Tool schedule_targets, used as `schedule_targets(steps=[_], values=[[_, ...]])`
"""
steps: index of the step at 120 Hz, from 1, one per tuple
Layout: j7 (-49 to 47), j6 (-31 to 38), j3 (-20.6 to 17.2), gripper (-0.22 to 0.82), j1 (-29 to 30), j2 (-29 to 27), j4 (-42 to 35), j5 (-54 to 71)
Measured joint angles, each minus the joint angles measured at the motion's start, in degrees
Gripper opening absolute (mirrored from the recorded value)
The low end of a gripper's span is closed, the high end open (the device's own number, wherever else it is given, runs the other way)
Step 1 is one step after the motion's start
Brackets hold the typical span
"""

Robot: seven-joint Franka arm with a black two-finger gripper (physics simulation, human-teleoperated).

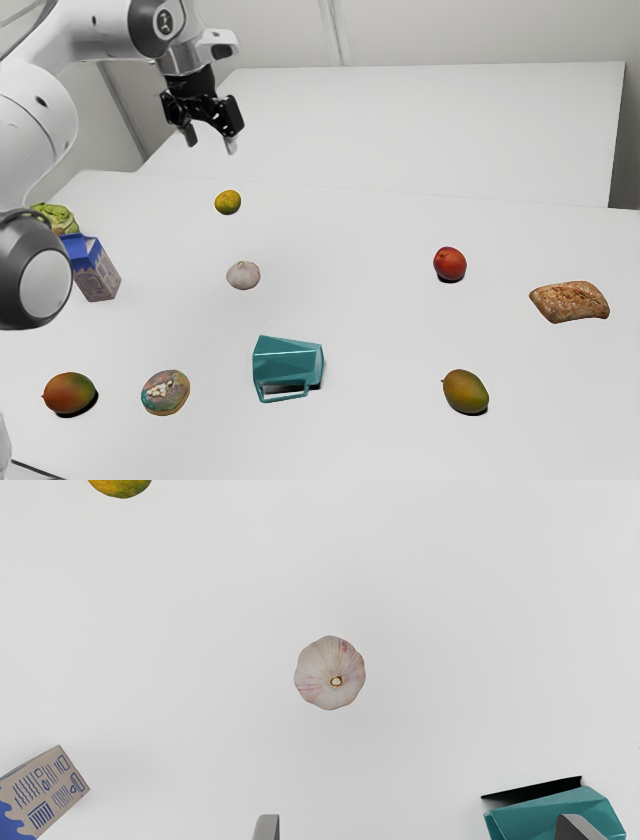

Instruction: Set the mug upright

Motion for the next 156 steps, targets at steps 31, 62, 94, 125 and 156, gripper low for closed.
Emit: schedule_targets(steps=[31, 62, 94, 125, 156], values=[[1.1, 1.5, -0.2, 0.60, 0.1, 2.3, -0.3, -0.1], [1.3, 4.0, 0.1, 0.60, 0.6, -1.7, -12.2, -5.1], [0.1, 20.8, 0.1, 0.60, 0.6, -19.2, -47.3, -12.7], [-0.8, 31.2, 0.0, 0.60, -2.7, -25.0, -62.4, -22.0], [0.3, 36.2, 0.0, 0.60, -3.8, -22.9, -68.1, -31.9]])
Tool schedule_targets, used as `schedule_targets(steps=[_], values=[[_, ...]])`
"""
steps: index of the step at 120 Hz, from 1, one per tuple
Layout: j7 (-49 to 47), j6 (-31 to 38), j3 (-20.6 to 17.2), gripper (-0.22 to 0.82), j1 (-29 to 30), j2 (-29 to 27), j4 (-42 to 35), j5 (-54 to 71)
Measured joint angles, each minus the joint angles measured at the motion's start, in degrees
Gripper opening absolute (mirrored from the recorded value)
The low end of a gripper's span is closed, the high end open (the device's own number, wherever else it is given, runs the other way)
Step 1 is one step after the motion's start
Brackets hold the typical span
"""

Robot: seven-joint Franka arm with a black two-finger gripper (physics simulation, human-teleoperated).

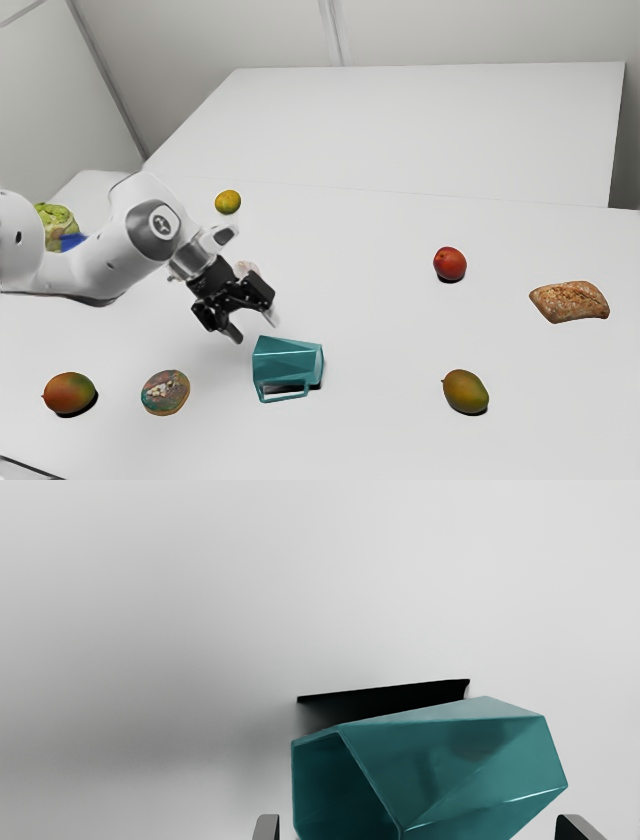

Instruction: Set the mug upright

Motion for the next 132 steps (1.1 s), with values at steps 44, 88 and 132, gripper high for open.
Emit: schedule_targets(steps=[44, 88, 132], values=[[5.3, 3.6, 0.0, 0.60, -0.5, 3.4, -2.9, -14.1], [11.5, 3.6, 0.0, 0.60, -0.9, 2.8, -5.5, -23.7], [16.4, 3.8, 0.0, 0.60, -1.7, -2.5, -10.6, -28.2]])
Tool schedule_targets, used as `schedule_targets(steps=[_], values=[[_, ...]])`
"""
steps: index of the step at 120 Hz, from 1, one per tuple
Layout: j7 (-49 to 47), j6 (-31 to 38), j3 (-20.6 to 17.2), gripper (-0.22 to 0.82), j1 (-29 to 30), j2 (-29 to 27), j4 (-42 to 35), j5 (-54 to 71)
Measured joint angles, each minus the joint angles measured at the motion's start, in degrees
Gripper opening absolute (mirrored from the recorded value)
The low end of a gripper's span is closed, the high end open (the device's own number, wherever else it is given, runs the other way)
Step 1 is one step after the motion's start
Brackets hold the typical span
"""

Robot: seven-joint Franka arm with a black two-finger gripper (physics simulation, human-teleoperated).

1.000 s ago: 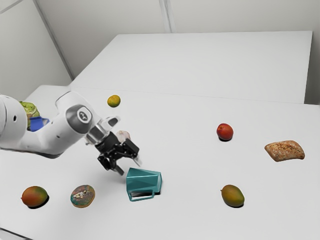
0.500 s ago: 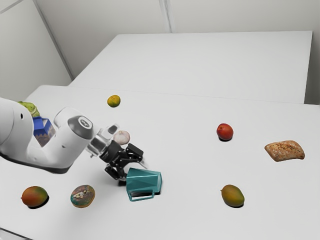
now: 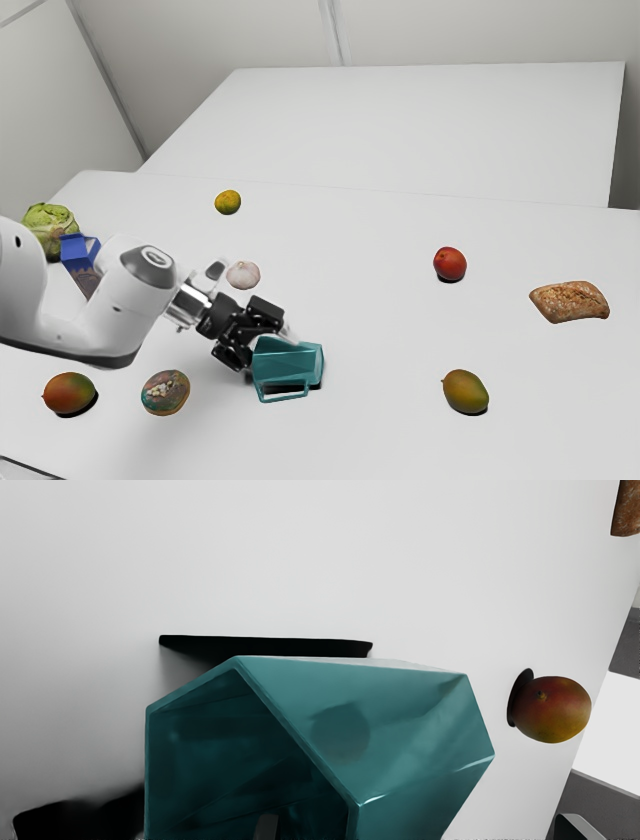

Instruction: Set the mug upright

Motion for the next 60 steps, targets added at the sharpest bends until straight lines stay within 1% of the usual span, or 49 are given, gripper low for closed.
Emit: schedule_targets(steps=[8, 35, 60], values=[[0.7, 0.1, 0.0, 0.55, -0.1, -0.3, -0.2, -0.3], [2.8, 0.8, 0.0, 0.33, -0.6, -0.6, -0.3, -1.3], [4.2, 1.6, 0.0, 0.17, -1.0, -0.6, -0.3, -1.9]])
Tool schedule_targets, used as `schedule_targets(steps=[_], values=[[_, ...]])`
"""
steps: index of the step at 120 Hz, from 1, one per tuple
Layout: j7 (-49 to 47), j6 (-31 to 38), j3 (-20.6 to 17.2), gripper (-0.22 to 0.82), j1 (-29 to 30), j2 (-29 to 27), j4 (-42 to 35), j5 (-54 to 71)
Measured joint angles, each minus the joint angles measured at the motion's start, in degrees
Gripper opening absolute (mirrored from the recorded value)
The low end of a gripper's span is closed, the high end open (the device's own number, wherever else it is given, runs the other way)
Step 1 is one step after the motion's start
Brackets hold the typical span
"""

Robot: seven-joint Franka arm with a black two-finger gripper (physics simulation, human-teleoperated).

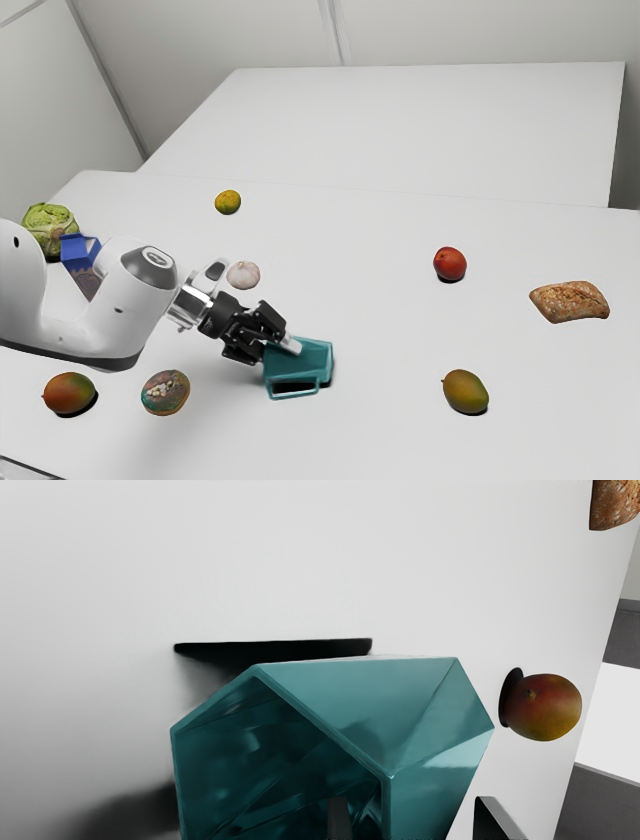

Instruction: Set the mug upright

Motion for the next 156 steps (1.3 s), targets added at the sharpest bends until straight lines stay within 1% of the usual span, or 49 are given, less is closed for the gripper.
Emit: schedule_targets(steps=[22, 37, 46, 53, 68, 84, 107, 124, 140, 156], values=[[0.7, 1.1, 0.0, 0.00, -0.3, 0.0, 0.0, 0.2], [0.8, 1.8, 0.0, -0.07, -1.0, -1.2, 0.1, 0.4], [1.0, 2.2, 0.0, -0.10, -1.8, -2.4, 0.1, 0.4], [1.2, 2.8, -0.1, -0.13, -2.4, -3.4, 0.2, 0.5], [1.4, 3.6, -0.1, -0.15, -3.1, -4.9, 0.7, 1.2], [1.2, 4.3, -1.2, -0.16, -3.2, -5.8, 2.3, 4.7], [-0.8, 5.0, -2.3, -0.17, -3.1, -5.5, 7.0, 18.6], [-3.2, 5.2, -3.1, -0.17, -2.9, -4.3, 11.3, 33.7], [-5.9, 5.0, -3.4, -0.17, -2.7, -2.6, 13.3, 46.7], [-8.4, 3.9, -3.4, -0.17, -2.5, 0.7, 16.7, 56.6]])
